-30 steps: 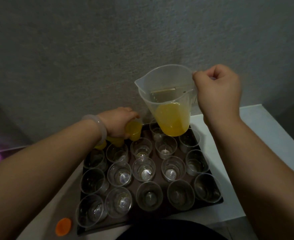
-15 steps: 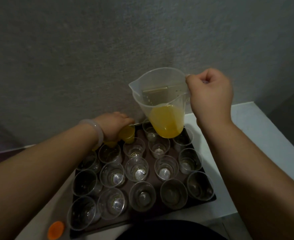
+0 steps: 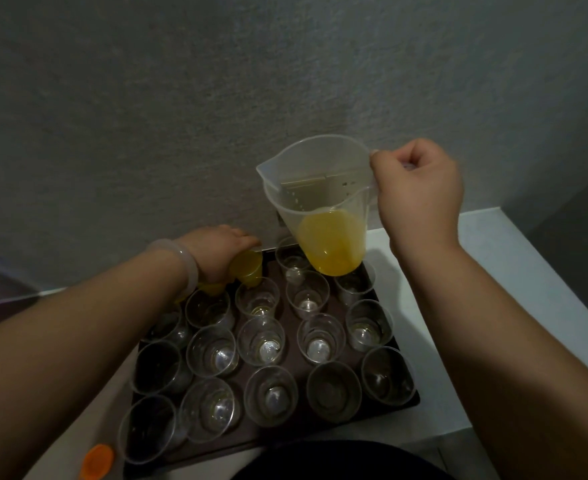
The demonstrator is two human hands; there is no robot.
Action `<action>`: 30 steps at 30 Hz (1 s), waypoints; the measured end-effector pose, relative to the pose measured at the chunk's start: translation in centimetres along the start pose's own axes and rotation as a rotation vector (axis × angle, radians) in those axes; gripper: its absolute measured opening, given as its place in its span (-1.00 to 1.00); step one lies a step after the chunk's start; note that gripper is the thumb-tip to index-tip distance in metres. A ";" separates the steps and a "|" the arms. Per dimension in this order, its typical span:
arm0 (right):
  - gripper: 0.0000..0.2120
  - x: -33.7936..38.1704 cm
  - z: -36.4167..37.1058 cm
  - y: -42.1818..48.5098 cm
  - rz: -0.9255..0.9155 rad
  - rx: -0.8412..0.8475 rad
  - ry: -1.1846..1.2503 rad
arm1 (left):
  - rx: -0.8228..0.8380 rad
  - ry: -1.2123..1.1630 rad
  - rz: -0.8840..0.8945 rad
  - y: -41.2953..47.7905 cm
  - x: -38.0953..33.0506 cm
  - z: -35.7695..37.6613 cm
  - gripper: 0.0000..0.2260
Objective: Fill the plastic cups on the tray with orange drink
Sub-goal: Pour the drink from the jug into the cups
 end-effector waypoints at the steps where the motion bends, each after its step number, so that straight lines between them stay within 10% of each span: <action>1: -0.67 0.0 0.0 0.0 0.004 -0.001 0.002 | 0.018 -0.009 -0.014 0.0 0.1 0.1 -0.31; 30: -0.69 -0.5 -0.8 -0.7 0.085 -0.138 0.096 | -0.305 -0.334 -0.021 -1.9 -1.7 -3.5 -0.51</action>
Point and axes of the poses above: each hand's wrist, its own y-axis towards the middle knuckle, its own z-axis out of the palm, x = y × z, the point moved 7 cm from there along y, towards the middle knuckle, and after that the axes turned 10 degrees about x, right-handed, at the moved point
